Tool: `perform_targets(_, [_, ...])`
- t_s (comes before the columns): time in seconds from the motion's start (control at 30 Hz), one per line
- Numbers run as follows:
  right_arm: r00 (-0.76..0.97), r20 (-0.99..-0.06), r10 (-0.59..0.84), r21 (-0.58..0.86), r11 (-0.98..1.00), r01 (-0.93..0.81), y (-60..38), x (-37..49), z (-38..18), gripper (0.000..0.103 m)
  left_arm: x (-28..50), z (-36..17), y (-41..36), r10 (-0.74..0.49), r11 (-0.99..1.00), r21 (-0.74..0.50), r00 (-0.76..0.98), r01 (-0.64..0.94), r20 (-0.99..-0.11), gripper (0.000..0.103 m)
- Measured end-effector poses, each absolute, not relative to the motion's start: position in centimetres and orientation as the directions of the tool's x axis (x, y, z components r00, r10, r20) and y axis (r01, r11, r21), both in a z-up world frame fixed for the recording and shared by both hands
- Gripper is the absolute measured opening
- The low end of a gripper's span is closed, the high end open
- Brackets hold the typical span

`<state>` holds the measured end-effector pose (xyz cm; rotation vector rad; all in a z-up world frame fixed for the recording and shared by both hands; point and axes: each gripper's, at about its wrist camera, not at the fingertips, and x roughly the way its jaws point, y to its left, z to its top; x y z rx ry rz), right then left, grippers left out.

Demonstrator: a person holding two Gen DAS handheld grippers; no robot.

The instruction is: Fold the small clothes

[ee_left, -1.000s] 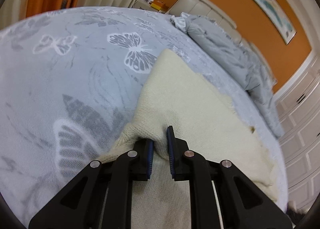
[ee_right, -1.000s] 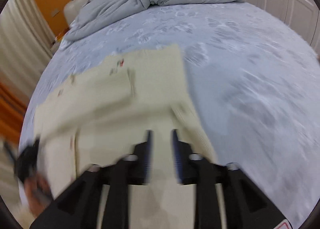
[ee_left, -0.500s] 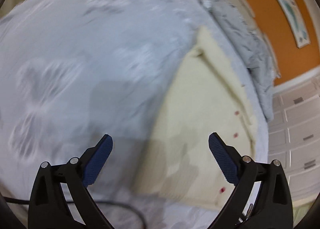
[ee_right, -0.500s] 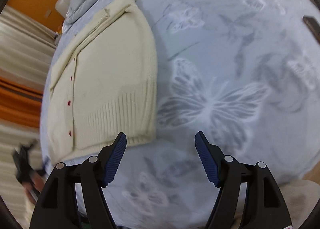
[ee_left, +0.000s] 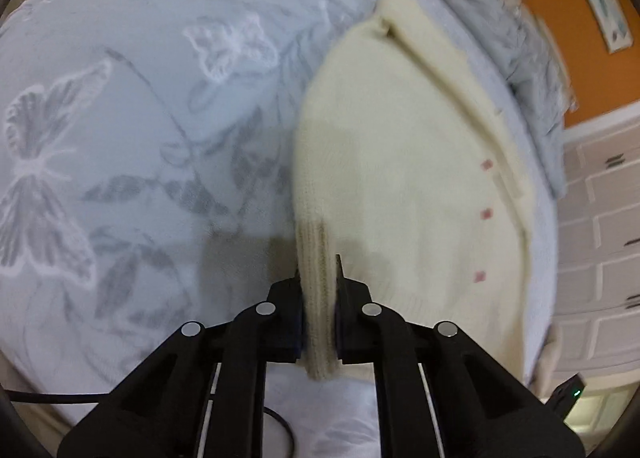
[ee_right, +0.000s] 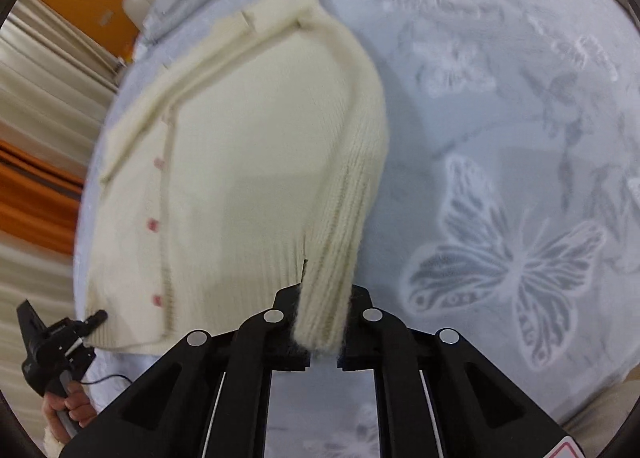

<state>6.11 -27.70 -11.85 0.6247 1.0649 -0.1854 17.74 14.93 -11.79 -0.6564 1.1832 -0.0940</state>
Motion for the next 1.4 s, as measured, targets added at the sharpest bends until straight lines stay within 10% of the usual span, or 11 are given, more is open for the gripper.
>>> perform_targets(0.67, [0.598, -0.747, 0.290, 0.467, 0.869, 0.162, -25.6, -17.7, 2.0, 0.006, -6.2, 5.3, 18.4, -0.511, 0.813, -0.582, 0.473, -0.004, -0.718, 0.008])
perform_targets(0.9, [0.748, -0.624, 0.227, 0.546, 0.811, 0.209, -31.3, -6.3, 5.8, 0.007, 5.8, 9.5, 15.4, -0.473, 0.835, -0.543, 0.613, 0.084, -0.632, 0.008])
perform_targets(1.2, [0.629, -0.766, 0.133, 0.541, 0.662, 0.519, -37.1, 10.2, -4.9, 0.018, 25.3, -4.1, 10.8, -0.209, 0.936, -0.309, 0.440, -0.169, -0.873, 0.015])
perform_targets(1.23, [0.651, -0.747, 0.135, 0.558, 0.659, 0.505, -37.1, 9.7, -4.5, 0.021, 25.1, -4.2, 11.3, -0.248, 0.918, -0.357, 0.451, -0.173, -0.857, 0.022])
perform_targets(1.33, [0.667, -0.743, 0.059, 0.472, 0.752, 0.460, -36.3, 7.6, -2.9, 0.059, 23.3, -2.8, 13.2, -0.272, 0.901, -0.406, 0.529, -0.153, -0.804, 0.088])
perform_targets(1.4, [0.645, -0.764, 0.004, 0.362, 0.830, 0.424, -35.7, 6.9, -3.0, 0.059, 22.4, -2.1, 13.8, -0.247, 0.919, -0.378, 0.578, -0.115, -0.778, 0.089])
